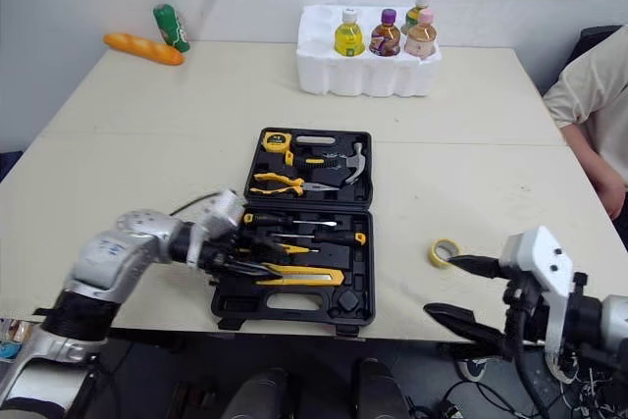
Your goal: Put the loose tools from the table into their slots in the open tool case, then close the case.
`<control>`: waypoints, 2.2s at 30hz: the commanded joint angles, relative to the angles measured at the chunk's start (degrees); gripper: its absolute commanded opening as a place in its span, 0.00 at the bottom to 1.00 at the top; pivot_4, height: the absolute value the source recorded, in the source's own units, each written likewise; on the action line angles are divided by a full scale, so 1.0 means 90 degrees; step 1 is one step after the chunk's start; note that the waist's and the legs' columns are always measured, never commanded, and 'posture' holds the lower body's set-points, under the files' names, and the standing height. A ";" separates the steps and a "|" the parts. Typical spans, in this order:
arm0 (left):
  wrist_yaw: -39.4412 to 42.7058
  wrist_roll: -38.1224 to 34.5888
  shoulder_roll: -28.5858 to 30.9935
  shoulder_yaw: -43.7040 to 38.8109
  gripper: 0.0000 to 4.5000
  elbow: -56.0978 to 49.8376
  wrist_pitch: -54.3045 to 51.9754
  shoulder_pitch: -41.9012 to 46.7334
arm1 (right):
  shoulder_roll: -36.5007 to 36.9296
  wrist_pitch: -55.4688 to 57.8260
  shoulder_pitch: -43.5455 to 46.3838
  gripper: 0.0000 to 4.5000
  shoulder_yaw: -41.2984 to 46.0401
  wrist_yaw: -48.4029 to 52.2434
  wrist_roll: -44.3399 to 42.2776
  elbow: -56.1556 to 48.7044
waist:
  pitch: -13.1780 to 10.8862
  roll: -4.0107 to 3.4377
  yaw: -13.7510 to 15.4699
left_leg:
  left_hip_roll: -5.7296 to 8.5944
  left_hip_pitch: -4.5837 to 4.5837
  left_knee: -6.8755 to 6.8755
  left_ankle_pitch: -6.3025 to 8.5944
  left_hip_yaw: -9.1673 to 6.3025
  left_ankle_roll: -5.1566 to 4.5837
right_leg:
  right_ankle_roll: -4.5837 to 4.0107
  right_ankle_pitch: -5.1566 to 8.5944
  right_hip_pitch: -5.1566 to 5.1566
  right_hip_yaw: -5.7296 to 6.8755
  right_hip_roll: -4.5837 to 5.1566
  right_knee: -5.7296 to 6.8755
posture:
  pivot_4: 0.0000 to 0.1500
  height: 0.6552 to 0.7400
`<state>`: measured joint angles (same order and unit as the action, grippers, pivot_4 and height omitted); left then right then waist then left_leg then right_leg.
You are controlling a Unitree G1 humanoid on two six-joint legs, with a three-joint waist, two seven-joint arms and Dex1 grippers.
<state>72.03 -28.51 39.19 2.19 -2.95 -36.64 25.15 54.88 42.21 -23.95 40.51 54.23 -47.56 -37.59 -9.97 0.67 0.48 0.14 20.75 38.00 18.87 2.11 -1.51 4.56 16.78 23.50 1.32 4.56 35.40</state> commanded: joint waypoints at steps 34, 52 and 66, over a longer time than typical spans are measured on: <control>-0.0006 -0.0627 -0.0083 0.0318 0.99 -0.1266 0.0750 0.1148 | 0.2202 -0.1948 0.4312 1.00 -0.4864 0.2511 0.3506 0.2429 | -0.0018 -0.0005 -0.0069 | 0.0007 -0.0010 -0.0050 -0.0041 0.0016 0.0075 | -0.0010 0.0006 0.0019 -0.0001 -0.0013 0.0001 | 1.00 0.96; -0.0020 -0.0368 -0.0391 0.0485 1.00 -0.1020 0.1127 0.1251 | 0.0988 -0.2721 0.5838 0.25 -0.6399 0.2487 0.5307 0.4016 | -0.0021 -0.0005 -0.0067 | 0.0006 0.0042 0.0021 -0.0038 0.0014 0.0065 | -0.0007 0.0004 0.0045 0.0002 -0.0014 0.0027 | 1.00 0.96; 0.0504 -0.0258 0.0718 0.0488 1.00 -0.1508 0.1045 0.0236 | 0.0339 -0.0586 0.5882 0.01 -0.5601 0.2548 0.2987 0.0875 | -0.0023 -0.0009 -0.0100 | -0.0005 0.0038 0.0016 -0.0041 0.0005 0.0071 | -0.0007 0.0004 0.0046 0.0003 -0.0017 0.0032 | 1.00 0.96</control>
<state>75.01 -31.08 44.46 7.28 -13.85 -28.39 27.93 58.74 33.15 28.21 -11.18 77.94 -16.29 -24.35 -10.18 0.60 -0.42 0.09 21.09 38.12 18.50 2.13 -0.86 4.48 16.82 23.93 1.36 4.41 35.69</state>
